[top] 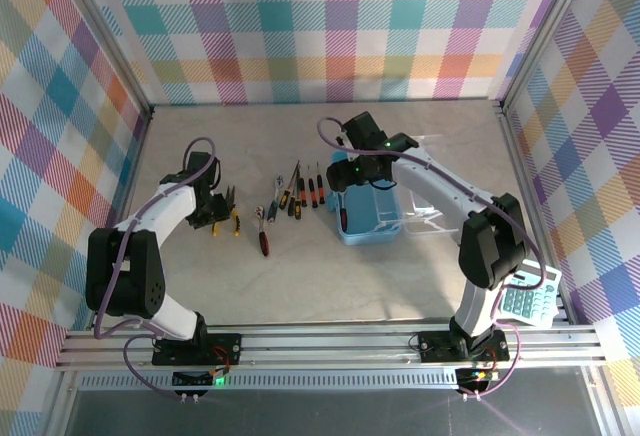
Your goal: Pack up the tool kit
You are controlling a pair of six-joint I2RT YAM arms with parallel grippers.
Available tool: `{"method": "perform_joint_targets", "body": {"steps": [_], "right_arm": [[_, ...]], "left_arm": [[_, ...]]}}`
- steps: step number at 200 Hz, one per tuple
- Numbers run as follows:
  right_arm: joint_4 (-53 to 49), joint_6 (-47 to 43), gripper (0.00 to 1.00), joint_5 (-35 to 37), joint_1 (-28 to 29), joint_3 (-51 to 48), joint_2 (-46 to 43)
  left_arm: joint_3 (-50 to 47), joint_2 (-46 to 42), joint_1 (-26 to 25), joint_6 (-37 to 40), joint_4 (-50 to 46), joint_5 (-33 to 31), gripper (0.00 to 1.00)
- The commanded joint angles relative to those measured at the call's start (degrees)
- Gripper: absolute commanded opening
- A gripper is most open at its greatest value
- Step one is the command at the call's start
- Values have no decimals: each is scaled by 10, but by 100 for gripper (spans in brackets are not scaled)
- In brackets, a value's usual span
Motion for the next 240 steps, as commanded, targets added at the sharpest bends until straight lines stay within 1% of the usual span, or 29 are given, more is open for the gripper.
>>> {"method": "perform_joint_targets", "body": {"steps": [1, 34, 59, 71, 78, 90, 113, 124, 132, 151, 178, 194, 204, 213, 226, 240], "right_arm": [[-20, -11, 81, -8, -1, 9, -30], [-16, -8, 84, -8, -1, -8, -45], [-13, -6, 84, -7, -1, -15, -46], [-13, -6, 84, -7, -1, -16, -47], [-13, -5, 85, -6, -1, -15, -47], [-14, -5, 85, -5, -1, -16, -49], [-12, -5, 86, -3, -1, -20, -55], [-11, -6, 87, -3, -1, -23, -59], [-11, -6, 89, -4, -1, -26, -62], [-12, -12, 100, -18, -1, -30, -70], [-11, -24, 99, -55, -1, -26, -78], [-4, -26, 99, -90, -1, -24, -85], [3, -29, 99, -116, -1, -25, -91], [12, -30, 99, -141, 0, -27, -95], [28, -34, 99, -177, 3, -32, -102], [52, -31, 99, -203, 10, -39, -107]], "left_arm": [[0, 27, 0, 11, 7, 9, 43], [7, 69, 1, 11, 5, -28, 43], [9, 99, 0, 14, 17, -24, 43], [9, 109, 0, 16, 24, -15, 40], [9, 114, 0, 17, 26, -10, 36], [11, 120, 1, 18, 30, -2, 25], [16, 125, 1, 21, 31, 5, 10], [17, 124, 0, 22, 31, 10, 6], [17, 122, 1, 22, 30, 10, 0], [23, 112, -1, 23, 21, 7, 0], [46, 67, -16, 20, -8, -24, 0], [68, 23, -26, 19, -30, -25, 0], [84, -7, -31, 19, -41, -11, 0], [98, -34, -33, 19, -47, 16, 0], [111, -71, -38, 12, -40, 73, 0], [121, -96, -52, -2, -16, 155, 0]]}}
